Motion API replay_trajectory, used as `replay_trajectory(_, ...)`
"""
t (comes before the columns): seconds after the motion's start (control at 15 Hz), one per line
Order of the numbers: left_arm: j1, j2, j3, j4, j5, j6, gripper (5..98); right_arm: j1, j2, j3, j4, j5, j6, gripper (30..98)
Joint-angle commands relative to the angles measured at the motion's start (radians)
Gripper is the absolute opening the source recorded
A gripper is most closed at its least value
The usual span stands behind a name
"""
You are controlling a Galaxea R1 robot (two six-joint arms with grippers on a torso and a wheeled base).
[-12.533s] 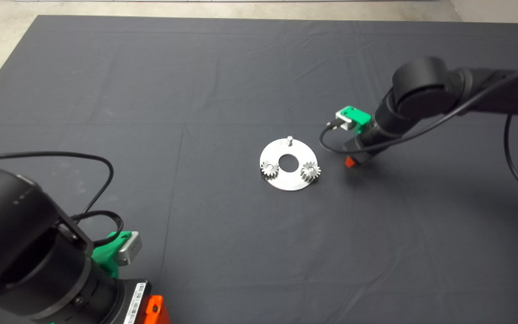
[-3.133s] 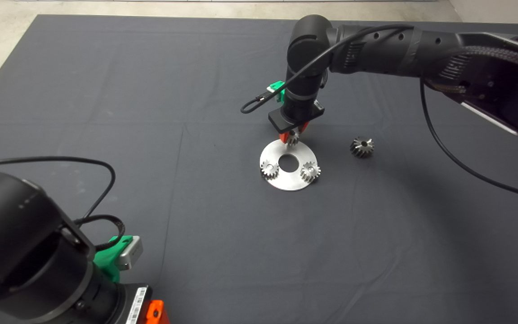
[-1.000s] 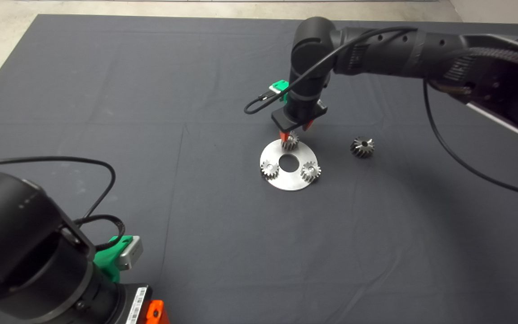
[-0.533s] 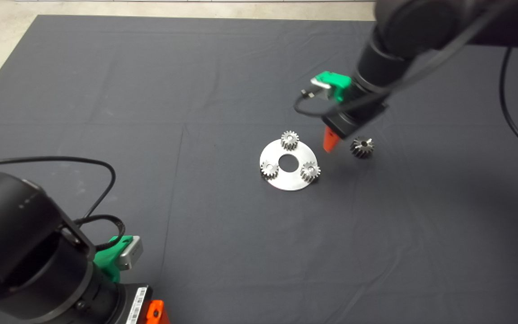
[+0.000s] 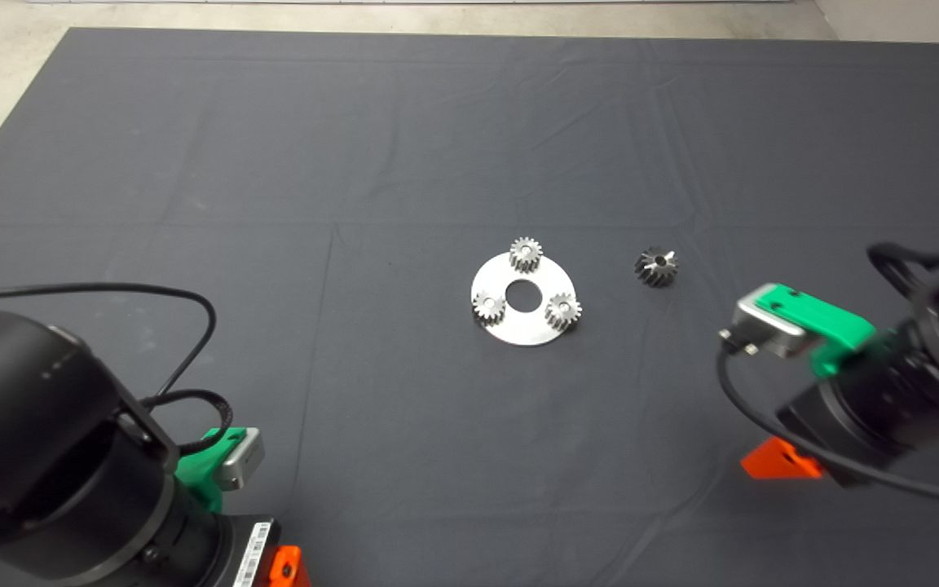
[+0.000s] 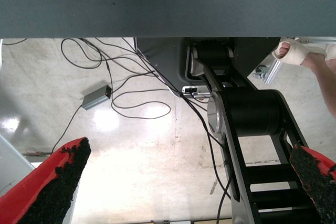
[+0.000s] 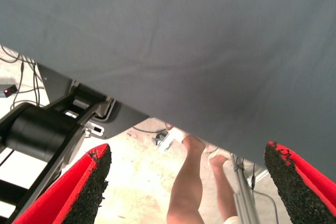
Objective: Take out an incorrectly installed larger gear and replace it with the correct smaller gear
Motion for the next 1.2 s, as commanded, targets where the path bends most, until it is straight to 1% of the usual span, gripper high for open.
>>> replay_trajectory(0.0, -0.005, 0.004, 0.012, -0.018, 0.004, -0.006, 98.1, 0.030, -0.025, 0.012, 0.050, -0.127, 0.012, 77.2)
replay_trajectory(0.13, -0.005, 0.000, 0.012, -0.018, -0.004, -0.008, 98.1, 0.030, -0.042, 0.011, 0.055, -0.127, 0.012, 82.9)
replay_trajectory(0.2, -0.005, 0.021, 0.013, -0.018, -0.017, -0.002, 98.1, 0.030, -0.045, 0.012, 0.055, -0.127, 0.011, 83.1)
replay_trajectory(0.27, -0.005, 0.047, 0.012, -0.018, -0.025, -0.001, 98.1, 0.030, -0.046, 0.012, 0.057, -0.127, 0.011, 84.8)
replay_trajectory(0.33, -0.005, 0.049, 0.010, -0.018, -0.027, -0.003, 98.1, 0.029, -0.058, 0.012, 0.069, -0.127, 0.011, 87.4)
replay_trajectory(0.4, -0.005, 0.055, 0.012, -0.018, -0.025, -0.002, 98.1, 0.030, -0.076, 0.012, 0.076, -0.127, 0.008, 87.8)
replay_trajectory(0.47, -0.005, 0.071, 0.012, -0.018, -0.025, 0.003, 98.1, 0.030, -0.076, 0.017, 0.079, -0.127, 0.008, 87.8)
replay_trajectory(0.6, -0.005, 0.061, 0.012, -0.018, -0.017, -0.006, 98.1, 0.030, -0.077, 0.019, 0.084, -0.127, 0.009, 92.6)
replay_trajectory(0.73, -0.005, 0.061, 0.010, -0.017, -0.013, -0.011, 98.1, 0.028, -0.056, 0.029, 0.086, -0.127, 0.011, 92.8)
replay_trajectory(0.8, -0.005, 0.052, 0.007, -0.017, -0.014, -0.014, 98.1, 0.028, -0.051, 0.028, 0.086, -0.127, 0.008, 96.2)
replay_trajectory(0.87, -0.007, 0.049, 0.007, -0.015, -0.017, -0.015, 98.1, 0.030, -0.048, 0.026, 0.086, -0.127, 0.006, 97.2)
replay_trajectory(1.13, -0.013, 0.057, 0.009, -0.015, -0.009, -0.012, 98.1, 0.028, -0.048, 0.025, 0.089, -0.127, 0.004, 97.6)
